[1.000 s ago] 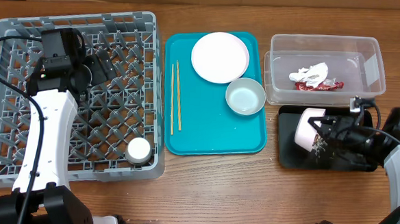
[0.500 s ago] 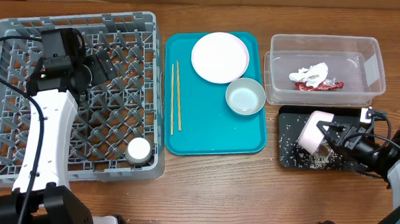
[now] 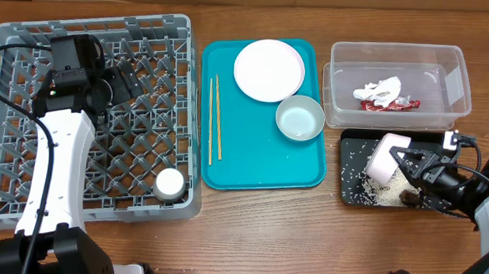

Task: Sort waste into correct bins and load items into the dishwasher
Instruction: 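Tip the rice bowl to dump rice onto the black tray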

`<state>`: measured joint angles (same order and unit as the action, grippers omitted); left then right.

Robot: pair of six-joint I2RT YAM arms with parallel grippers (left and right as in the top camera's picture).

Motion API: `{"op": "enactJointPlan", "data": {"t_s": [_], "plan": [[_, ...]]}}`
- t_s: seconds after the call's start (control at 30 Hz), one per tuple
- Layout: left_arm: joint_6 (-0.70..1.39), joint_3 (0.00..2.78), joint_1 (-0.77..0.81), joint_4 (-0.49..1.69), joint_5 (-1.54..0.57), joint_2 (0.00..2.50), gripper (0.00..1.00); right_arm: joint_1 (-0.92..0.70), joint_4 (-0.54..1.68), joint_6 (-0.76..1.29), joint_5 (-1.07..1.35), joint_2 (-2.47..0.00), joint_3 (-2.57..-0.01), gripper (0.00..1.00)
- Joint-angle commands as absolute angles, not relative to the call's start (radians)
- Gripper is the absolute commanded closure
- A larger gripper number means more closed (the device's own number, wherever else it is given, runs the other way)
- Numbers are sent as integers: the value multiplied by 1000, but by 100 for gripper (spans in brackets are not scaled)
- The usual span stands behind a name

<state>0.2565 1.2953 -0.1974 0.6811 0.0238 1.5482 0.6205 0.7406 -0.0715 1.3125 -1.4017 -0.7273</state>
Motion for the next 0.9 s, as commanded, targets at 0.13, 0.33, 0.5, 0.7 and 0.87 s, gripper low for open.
{"op": "enactJointPlan", "data": {"t_s": [0.13, 0.33, 0.5, 0.7, 0.87], "plan": [[266, 1316, -203, 677, 33, 1521, 0, 631, 704, -75, 1393, -1405, -725, 96], [266, 1316, -203, 677, 33, 1521, 0, 663, 704, -75, 1413, -1405, -725, 96], [266, 1316, -203, 677, 33, 1521, 0, 668, 680, -76, 1461, -1405, -725, 96], [266, 1316, -203, 677, 33, 1521, 0, 671, 582, -14, 1569, -1406, -725, 96], [266, 1316, -203, 677, 33, 1521, 0, 671, 475, 106, 1569, -1406, -725, 96]]}}
